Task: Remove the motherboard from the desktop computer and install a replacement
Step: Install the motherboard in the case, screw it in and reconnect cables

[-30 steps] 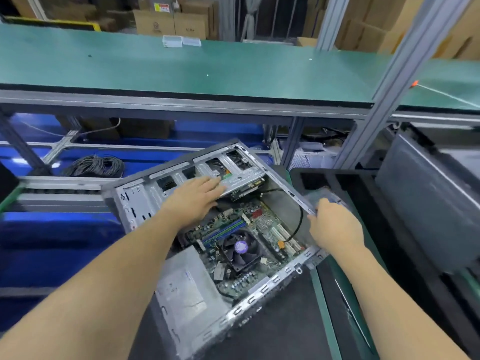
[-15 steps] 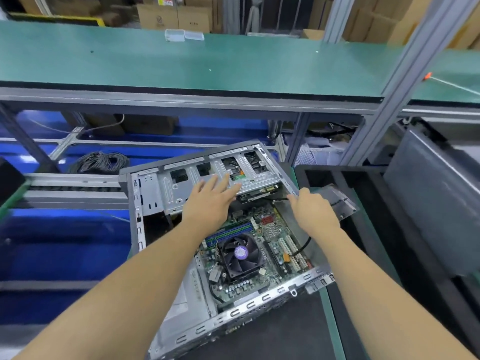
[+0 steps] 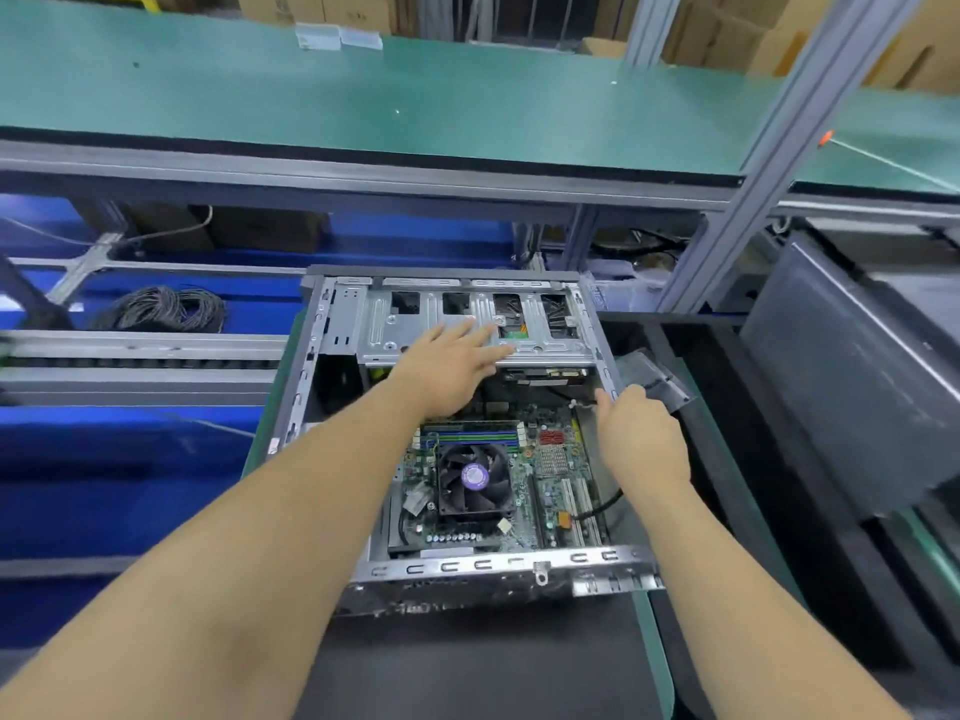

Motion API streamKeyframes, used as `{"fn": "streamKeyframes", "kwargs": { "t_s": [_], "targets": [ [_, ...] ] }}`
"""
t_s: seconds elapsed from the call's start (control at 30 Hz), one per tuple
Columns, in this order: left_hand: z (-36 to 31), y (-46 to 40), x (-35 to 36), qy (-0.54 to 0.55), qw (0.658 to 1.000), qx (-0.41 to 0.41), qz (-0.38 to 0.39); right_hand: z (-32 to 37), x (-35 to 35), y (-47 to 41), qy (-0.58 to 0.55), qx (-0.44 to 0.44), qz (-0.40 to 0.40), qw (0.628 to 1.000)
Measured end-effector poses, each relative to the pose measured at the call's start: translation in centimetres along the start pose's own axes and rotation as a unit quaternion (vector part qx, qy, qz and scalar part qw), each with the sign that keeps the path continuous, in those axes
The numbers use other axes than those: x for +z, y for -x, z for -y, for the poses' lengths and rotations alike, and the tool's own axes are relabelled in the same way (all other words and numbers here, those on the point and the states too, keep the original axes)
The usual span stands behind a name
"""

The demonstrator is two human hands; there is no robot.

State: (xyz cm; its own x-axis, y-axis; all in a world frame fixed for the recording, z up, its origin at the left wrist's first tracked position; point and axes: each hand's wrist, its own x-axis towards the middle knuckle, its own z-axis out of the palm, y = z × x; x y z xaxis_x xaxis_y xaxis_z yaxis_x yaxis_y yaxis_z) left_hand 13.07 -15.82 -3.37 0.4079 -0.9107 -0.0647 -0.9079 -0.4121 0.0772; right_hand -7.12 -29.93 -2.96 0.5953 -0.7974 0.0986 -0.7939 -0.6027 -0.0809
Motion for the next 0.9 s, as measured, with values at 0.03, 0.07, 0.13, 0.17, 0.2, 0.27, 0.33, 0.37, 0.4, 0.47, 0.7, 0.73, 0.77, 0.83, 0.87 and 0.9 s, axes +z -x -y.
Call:
{"fn": "streamKeyframes", "kwargs": {
  "t_s": [0.03, 0.07, 0.13, 0.17, 0.2, 0.27, 0.33, 0.37, 0.4, 0.47, 0.7, 0.73, 0.77, 0.83, 0.87, 0.9],
  "targets": [
    [-0.5, 0.5, -0.3, 0.001, 1.000, -0.008, 0.013, 0.0, 0.1, -0.1, -0.017, 0.007, 0.004, 1.000],
    [-1.0, 1.3, -0.5, 0.001, 1.000, -0.013, 0.016, 0.0, 0.1, -0.1, -0.038, 0.016, 0.011, 0.999],
    [-1.2, 3.6, -1.0, 0.008, 1.000, -0.026, 0.000, 0.1, -0.1, -0.1, -0.082, 0.037, 0.024, 0.996],
    [-0.9, 5.0, -1.5, 0.016, 0.999, -0.037, -0.016, 0.1, -0.3, 0.0, -0.097, 0.044, 0.030, 0.994],
    [-0.2, 6.6, -2.2, 0.020, 0.998, -0.051, -0.037, 0.3, -0.6, 0.1, -0.103, 0.044, 0.036, 0.993],
    [1.8, 10.1, -3.5, 0.027, 0.991, -0.095, -0.088, 1.5, -1.5, 0.9, -0.079, 0.021, 0.037, 0.996],
    [4.3, 14.1, -4.1, 0.055, 0.974, -0.166, -0.142, 4.1, -2.3, 2.4, -0.071, -0.056, -0.008, 0.996],
    [5.5, 16.3, -4.0, 0.070, 0.961, -0.203, -0.171, 6.0, -2.7, 3.5, -0.096, -0.120, -0.036, 0.987],
    [6.7, 18.7, -3.5, 0.086, 0.947, -0.239, -0.196, 8.2, -3.1, 4.9, -0.131, -0.195, -0.049, 0.971],
    [8.8, 23.2, -1.8, 0.114, 0.918, -0.310, -0.219, 12.8, -3.9, 8.3, -0.205, -0.318, -0.034, 0.925],
    [13.4, 40.9, 8.5, 0.037, 0.830, -0.526, 0.180, 22.0, -2.9, 20.8, -0.264, -0.560, 0.022, 0.785],
    [13.7, 43.3, 9.8, 0.037, 0.812, -0.534, 0.233, 22.3, -2.2, 21.6, -0.238, -0.573, 0.048, 0.783],
    [13.7, 45.4, 10.9, 0.047, 0.794, -0.542, 0.273, 22.4, -1.5, 22.2, -0.197, -0.584, 0.065, 0.785],
    [13.3, 47.8, 12.1, 0.062, 0.767, -0.550, 0.325, 22.5, -0.6, 22.7, -0.124, -0.603, 0.053, 0.786],
    [12.9, 48.3, 12.5, 0.072, 0.760, -0.552, 0.336, 22.5, -0.4, 22.8, -0.109, -0.603, 0.050, 0.789],
    [12.5, 48.4, 12.7, 0.087, 0.756, -0.551, 0.341, 22.7, -0.4, 22.9, -0.105, -0.597, 0.051, 0.794]
  ]
}}
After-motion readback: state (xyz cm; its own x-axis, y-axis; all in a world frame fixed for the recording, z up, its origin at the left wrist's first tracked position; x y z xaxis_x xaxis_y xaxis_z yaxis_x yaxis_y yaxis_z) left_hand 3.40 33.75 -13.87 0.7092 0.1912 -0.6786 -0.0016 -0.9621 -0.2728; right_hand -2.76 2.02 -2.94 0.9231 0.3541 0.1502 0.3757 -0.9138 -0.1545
